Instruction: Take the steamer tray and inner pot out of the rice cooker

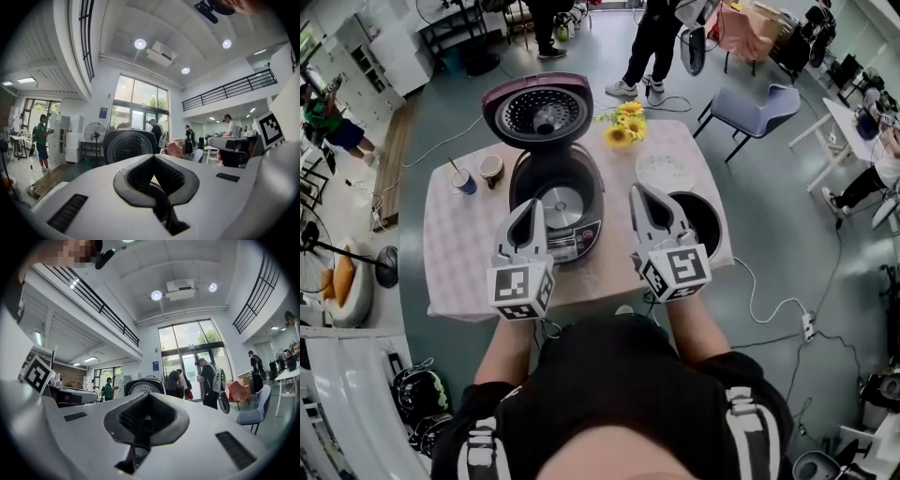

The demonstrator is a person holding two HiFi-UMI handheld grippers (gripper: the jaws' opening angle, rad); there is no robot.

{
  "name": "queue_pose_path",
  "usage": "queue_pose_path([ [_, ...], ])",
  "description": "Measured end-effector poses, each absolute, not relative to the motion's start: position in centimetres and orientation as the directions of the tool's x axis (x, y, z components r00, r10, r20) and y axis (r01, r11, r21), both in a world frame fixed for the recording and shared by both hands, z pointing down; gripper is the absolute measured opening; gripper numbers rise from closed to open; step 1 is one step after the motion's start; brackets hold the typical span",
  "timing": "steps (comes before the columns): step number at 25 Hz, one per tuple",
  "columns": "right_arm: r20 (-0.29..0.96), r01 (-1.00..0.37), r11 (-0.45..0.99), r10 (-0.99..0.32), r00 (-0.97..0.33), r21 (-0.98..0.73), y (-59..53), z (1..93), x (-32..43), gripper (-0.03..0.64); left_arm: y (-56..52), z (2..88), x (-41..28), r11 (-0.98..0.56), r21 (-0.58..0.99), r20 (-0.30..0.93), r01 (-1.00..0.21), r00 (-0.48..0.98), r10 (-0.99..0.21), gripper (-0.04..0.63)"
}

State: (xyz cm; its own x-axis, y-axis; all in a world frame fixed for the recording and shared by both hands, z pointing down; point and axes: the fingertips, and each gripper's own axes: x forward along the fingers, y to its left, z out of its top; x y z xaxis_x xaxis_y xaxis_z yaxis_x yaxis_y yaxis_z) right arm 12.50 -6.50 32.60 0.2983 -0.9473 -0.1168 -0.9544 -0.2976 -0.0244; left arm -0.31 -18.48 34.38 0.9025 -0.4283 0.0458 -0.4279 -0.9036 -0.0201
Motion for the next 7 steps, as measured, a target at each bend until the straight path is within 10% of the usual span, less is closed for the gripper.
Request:
queue_pose_path([
  [7, -0.12, -0.938, -0.347, -0.932, 0.343, 0.019, -6.1, 32.55, 12.54, -0.002, -18.58, 34.54, -0.64, -0.91, -0.038, 0.045, -0.413, 0.909, -0.414, 0.003],
])
